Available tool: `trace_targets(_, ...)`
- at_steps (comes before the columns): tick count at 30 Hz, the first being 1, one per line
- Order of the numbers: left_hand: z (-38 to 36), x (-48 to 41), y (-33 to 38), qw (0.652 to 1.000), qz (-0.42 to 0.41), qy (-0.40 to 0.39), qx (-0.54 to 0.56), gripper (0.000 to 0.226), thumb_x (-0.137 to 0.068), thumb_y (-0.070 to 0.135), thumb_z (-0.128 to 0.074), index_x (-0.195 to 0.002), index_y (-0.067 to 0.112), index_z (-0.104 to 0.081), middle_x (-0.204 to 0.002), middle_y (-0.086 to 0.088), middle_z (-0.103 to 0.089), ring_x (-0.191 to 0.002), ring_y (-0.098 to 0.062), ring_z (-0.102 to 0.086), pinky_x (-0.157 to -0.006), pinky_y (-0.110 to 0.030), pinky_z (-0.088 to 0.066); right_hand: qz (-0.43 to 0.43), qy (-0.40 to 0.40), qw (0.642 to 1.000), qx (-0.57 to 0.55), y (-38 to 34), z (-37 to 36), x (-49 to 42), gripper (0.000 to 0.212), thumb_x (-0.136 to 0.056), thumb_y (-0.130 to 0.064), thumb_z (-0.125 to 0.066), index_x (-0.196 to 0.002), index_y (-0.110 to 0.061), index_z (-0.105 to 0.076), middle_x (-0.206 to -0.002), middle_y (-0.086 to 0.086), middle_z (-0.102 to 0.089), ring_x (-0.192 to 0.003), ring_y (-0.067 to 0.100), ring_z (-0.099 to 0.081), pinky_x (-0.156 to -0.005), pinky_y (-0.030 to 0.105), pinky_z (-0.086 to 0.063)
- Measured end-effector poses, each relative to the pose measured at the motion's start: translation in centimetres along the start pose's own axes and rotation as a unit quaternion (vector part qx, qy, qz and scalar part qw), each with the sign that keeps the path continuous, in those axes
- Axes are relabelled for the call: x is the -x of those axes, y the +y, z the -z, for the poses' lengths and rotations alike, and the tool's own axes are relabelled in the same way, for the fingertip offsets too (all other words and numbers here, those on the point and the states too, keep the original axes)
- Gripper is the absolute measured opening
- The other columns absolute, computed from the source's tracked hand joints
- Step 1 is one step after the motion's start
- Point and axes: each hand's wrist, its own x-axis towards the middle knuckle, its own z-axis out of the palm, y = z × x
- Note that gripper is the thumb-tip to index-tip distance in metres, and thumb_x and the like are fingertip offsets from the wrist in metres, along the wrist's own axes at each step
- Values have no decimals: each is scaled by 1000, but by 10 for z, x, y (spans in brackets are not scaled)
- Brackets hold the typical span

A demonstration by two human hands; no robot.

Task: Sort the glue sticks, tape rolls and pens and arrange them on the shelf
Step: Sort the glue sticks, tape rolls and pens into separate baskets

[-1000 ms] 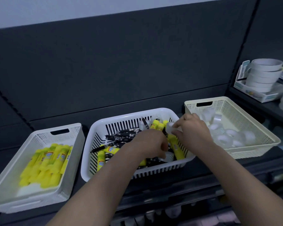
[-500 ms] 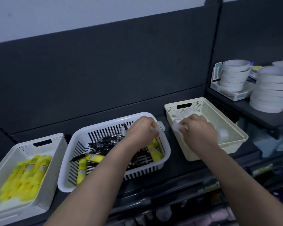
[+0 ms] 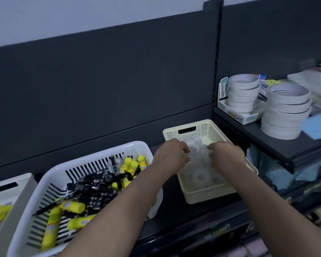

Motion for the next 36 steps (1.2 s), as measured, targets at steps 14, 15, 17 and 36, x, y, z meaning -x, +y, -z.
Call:
trace_targets(14, 26, 13, -38, 990, 49, 118, -63, 28, -93, 19, -48, -114, 26, -65, -111, 0, -68, -109, -24, -56, -85, -36, -49, 110, 66, 983, -133, -51, 26, 25, 28, -96, -30, -47, -119, -38, -62, -115, -12, -64, -110, 13, -55, -83, 30, -44)
trace_targets(15, 36, 21, -51, 986, 74, 126, -77, 26, -92, 20, -50, -112, 26, -66, -109, 0, -69, -108, -24, -57, -85, -35, -49, 122, 63, 980, -143, -62, 27, 27, 28, -96, -29, -48, -117, -38, -64, -114, -12, -64, -109, 13, -56, -83, 31, -45)
trace_targets(17, 55, 40, -81, 978, 131, 118, -107, 25, -90, 21, -52, -109, 29, -67, -111, 1, -69, -109, -24, -59, -85, -34, -49, 148, 65, 973, -168, -86, 26, 31, 26, -94, -28, -49, -110, -36, -67, -108, -11, -67, -105, 15, -58, -80, 32, -47)
trace_targets(36, 79, 104, -182, 971, 132, -105, -166, 39, -92, 10, -43, -107, 37, -67, -117, 5, -61, -117, -23, -40, -92, -41, -32, 182, 19, 978, -102, -203, 6, 53, 28, -94, -23, -47, -107, -36, -68, -104, -9, -69, -98, 16, -61, -75, 30, -46)
